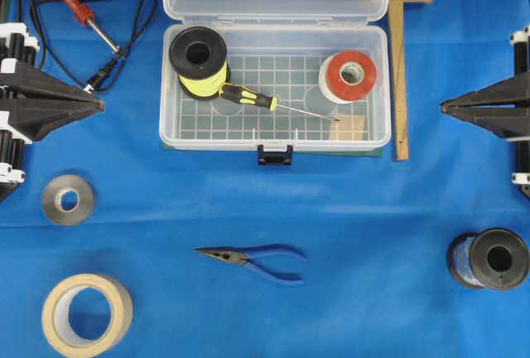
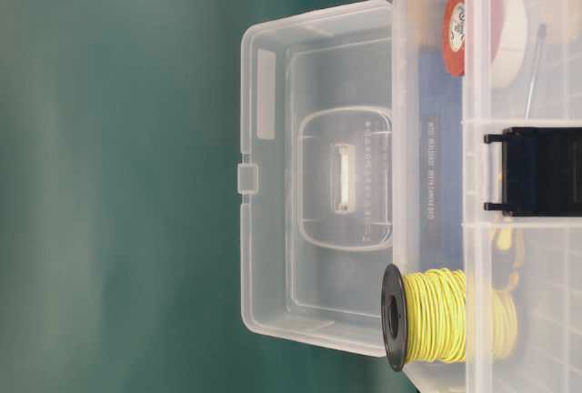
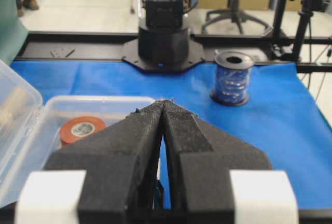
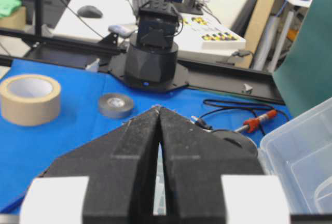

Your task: Pick the screwdriver from the toolbox among several items.

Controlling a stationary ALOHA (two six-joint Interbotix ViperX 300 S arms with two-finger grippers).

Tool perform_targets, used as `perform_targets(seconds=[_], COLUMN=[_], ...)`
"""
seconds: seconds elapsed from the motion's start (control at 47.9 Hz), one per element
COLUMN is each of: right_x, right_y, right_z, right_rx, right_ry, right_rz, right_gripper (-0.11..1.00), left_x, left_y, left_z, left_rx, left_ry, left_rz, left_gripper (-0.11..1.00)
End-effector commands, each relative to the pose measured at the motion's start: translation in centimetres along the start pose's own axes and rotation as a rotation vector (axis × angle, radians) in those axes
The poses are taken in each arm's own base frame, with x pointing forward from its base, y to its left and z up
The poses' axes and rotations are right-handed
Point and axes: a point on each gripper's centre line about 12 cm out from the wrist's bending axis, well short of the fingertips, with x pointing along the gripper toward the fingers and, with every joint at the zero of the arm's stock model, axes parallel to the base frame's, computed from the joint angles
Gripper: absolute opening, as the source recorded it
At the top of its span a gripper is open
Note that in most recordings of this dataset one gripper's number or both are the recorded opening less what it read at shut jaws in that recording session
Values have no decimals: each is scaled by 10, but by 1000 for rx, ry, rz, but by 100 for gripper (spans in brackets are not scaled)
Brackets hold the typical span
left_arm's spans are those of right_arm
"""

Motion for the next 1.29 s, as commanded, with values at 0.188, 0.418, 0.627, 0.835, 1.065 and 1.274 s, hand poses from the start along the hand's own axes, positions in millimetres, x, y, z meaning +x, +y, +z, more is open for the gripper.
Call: perform_targets(seconds=[0.188,0.418,0.627,0.835,1.065,1.274], right_x=[41,111,173,214,234,249], right_y=[-3,-14,-39,-62,-78,-85], right_z=[23,36,16,-16,-77,-136], right_rx=[47,145,326,425,465,502], right_ry=[124,391,654,873,1049,1105], right_rz=[-15,-72,-203,-361,-474,-503], right_gripper=[0,0,11,68,74,74], left_x=[4,4,4,4,4,4], left_y=[-1,-1,-1,-1,0,0], left_z=[6,6,6,6,6,7], left_rx=[-24,-29,-27,-32,-32,-32], left_ry=[-12,-12,-17,-21,-24,-27], left_rz=[0,0,0,1,1,1], left_gripper=[0,0,0,0,0,0])
